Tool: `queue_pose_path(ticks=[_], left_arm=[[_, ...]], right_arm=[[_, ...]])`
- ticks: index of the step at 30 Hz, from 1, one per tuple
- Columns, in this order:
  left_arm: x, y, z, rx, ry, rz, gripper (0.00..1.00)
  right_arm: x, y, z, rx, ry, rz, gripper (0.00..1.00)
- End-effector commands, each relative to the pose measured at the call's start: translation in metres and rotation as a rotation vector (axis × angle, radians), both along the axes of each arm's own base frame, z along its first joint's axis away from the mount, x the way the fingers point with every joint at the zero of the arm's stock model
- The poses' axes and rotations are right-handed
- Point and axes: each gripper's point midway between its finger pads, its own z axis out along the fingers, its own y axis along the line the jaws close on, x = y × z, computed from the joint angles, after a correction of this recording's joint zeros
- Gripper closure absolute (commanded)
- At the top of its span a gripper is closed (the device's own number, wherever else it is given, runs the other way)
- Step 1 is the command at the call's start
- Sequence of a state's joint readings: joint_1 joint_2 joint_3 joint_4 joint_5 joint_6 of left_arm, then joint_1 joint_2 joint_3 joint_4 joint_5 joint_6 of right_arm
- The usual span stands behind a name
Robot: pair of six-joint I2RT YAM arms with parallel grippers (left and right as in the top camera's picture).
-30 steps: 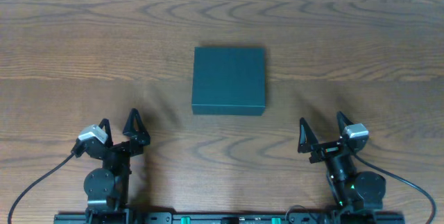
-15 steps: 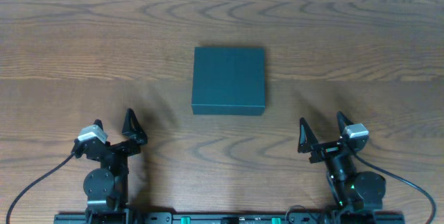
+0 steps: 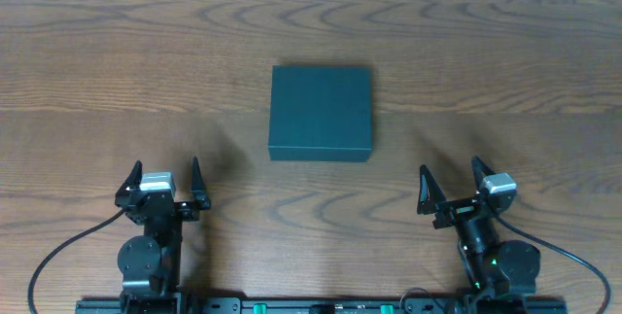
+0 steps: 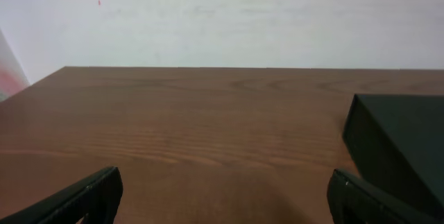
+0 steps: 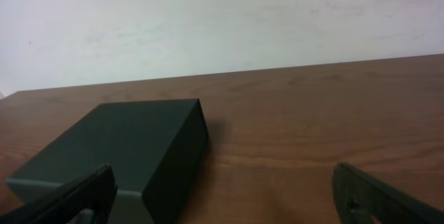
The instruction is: Pack container
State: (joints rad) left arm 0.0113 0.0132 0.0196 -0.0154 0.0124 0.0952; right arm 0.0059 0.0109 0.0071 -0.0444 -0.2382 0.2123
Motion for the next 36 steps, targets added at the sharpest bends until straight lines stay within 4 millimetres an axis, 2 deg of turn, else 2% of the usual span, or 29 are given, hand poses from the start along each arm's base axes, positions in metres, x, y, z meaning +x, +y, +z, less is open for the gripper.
queue_pose_path(ticks=[1, 5, 36], left_arm=[[-0.0006, -0.0030, -0.0155, 0.047, 0.050, -0.025, 0.05], [-0.0014, -0.0028, -0.0214, 0.047, 0.075, -0.024, 0.05], [-0.0014, -0.0028, -0.0213, 0.047, 0.074, -0.024, 0.05]], right_arm=[[-0.0008, 0.0027, -0.0005, 0.000, 0.000, 0.013, 0.01], [-0.0008, 0.0027, -0.0007, 0.000, 0.001, 0.013, 0.01], [-0.0008, 0.0027, -0.0007, 0.000, 0.000, 0.013, 0.01]])
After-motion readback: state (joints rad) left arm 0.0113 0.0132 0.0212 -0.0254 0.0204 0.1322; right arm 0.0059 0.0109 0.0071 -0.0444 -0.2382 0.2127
